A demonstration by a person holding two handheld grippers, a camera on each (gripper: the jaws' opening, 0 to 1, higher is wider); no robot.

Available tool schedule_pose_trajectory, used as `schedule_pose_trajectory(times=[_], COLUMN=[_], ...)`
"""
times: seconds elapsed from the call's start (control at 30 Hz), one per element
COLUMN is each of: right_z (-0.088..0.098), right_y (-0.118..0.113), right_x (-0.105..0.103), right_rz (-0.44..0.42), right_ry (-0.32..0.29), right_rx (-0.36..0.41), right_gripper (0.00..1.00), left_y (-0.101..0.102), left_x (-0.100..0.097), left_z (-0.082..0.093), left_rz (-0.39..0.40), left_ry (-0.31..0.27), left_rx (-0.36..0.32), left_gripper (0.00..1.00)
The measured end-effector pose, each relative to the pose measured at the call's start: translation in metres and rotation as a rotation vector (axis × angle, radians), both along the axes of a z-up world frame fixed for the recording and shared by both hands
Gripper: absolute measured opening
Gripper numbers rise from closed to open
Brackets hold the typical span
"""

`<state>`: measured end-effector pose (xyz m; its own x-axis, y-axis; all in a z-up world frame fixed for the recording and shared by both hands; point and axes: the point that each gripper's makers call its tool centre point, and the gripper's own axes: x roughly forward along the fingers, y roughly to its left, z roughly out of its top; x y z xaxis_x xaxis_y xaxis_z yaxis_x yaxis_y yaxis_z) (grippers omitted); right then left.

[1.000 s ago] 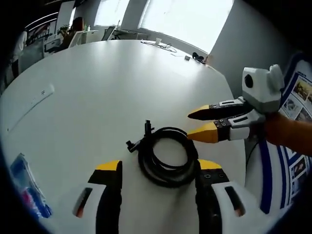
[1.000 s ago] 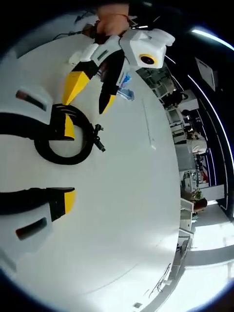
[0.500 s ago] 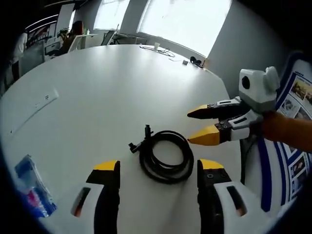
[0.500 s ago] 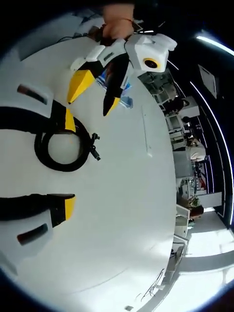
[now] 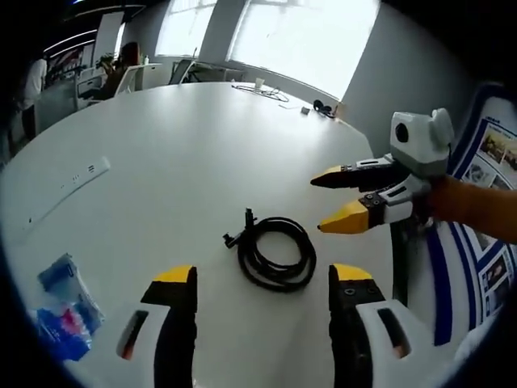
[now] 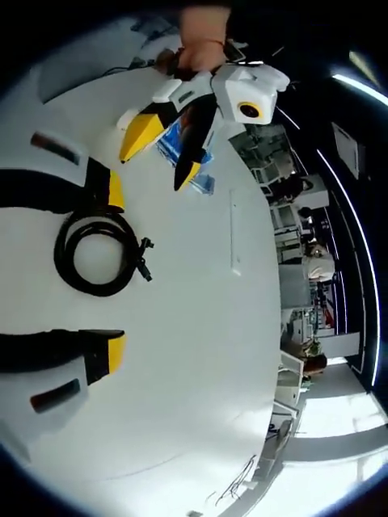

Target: Arrange the tabletop items into an orderly group along one side of the table until the central work area is clear of visible clutter.

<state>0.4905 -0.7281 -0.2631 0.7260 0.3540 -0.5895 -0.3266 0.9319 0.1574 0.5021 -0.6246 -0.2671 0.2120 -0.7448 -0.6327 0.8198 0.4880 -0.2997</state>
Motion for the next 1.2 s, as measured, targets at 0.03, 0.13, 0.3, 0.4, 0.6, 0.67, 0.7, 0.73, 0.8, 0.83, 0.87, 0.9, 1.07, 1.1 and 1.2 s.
schedule_pose_trajectory(times=[0.03, 0.13, 0.3, 0.4, 0.6, 0.67, 0.7, 0.73, 0.8, 0.83, 0.87, 0.9, 1.07, 1.1, 1.2], right_z=[0.002, 0.007, 0.016, 0.019, 0.023, 0.024, 0.024, 0.025, 0.027, 0.028, 0.029, 0.03, 0.035, 0.036, 0.04], right_y=[0.003, 0.009, 0.017, 0.02, 0.026, 0.029, 0.03, 0.031, 0.034, 0.036, 0.037, 0.039, 0.048, 0.051, 0.056], right_x=[-0.001, 0.0, 0.002, 0.002, 0.001, 0.001, 0.001, 0.001, 0.002, 0.002, 0.002, 0.003, 0.005, 0.006, 0.007], right_rz=[0.006, 0.02, 0.032, 0.039, 0.059, 0.066, 0.07, 0.074, 0.08, 0.083, 0.088, 0.091, 0.11, 0.117, 0.128], right_ry=[-0.001, -0.008, -0.019, -0.024, -0.028, -0.029, -0.028, -0.029, -0.034, -0.033, -0.035, -0.041, -0.048, -0.05, -0.056], right_rx=[-0.001, 0.001, 0.011, 0.013, 0.007, 0.004, 0.002, 0.002, 0.005, 0.001, 0.001, 0.006, 0.01, 0.004, 0.009], right_gripper=[0.59, 0.59, 0.6, 0.6, 0.59, 0.59, 0.59, 0.59, 0.6, 0.59, 0.59, 0.6, 0.6, 0.6, 0.59], left_y=[0.002, 0.01, 0.024, 0.032, 0.045, 0.049, 0.052, 0.054, 0.058, 0.06, 0.064, 0.066, 0.081, 0.083, 0.095], left_x=[0.0, -0.001, -0.002, -0.003, -0.003, -0.003, -0.003, -0.003, -0.003, -0.004, -0.005, -0.005, -0.005, -0.005, -0.006], left_z=[0.001, 0.004, 0.01, 0.013, 0.02, 0.022, 0.023, 0.023, 0.024, 0.024, 0.025, 0.027, 0.035, 0.035, 0.04], left_rz=[0.002, 0.008, 0.027, 0.039, 0.062, 0.071, 0.073, 0.075, 0.085, 0.086, 0.088, 0.091, 0.115, 0.116, 0.133], left_ry=[0.0, -0.006, -0.011, -0.014, -0.023, -0.024, -0.026, -0.028, -0.025, -0.026, -0.03, -0.031, -0.043, -0.044, -0.052], left_rx=[-0.002, 0.001, -0.004, -0.007, -0.013, -0.019, -0.016, -0.016, -0.02, -0.017, -0.017, -0.02, -0.024, -0.023, -0.023], left_gripper=[0.67, 0.67, 0.67, 0.68, 0.68, 0.69, 0.69, 0.7, 0.71, 0.71, 0.72, 0.72, 0.73, 0.73, 0.74])
